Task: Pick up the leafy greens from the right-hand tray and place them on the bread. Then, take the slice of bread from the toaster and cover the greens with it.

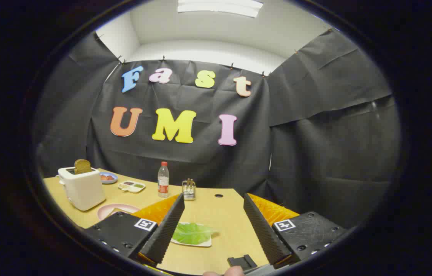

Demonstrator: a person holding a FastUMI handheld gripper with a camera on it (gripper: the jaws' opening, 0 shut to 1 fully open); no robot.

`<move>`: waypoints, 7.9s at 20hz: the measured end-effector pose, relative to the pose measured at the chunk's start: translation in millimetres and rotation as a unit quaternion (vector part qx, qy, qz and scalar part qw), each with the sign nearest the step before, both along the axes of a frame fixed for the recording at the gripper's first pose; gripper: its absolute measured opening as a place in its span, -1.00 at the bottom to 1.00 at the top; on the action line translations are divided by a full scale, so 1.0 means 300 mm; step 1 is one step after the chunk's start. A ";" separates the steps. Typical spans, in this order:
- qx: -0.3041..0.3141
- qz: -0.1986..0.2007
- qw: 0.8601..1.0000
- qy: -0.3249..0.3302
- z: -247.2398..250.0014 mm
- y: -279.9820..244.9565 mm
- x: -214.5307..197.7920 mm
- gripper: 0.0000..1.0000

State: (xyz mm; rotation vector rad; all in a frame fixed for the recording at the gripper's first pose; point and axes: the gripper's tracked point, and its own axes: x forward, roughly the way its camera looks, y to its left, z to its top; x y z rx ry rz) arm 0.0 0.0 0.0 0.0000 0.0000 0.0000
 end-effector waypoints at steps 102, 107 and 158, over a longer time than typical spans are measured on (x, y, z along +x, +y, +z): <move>0.160 0.080 0.957 0.228 -0.411 0.126 0.467 -0.99; 0.143 0.098 0.964 0.200 -0.287 0.179 0.423 -0.99; 0.147 0.201 0.935 0.253 -0.438 0.923 0.413 -0.99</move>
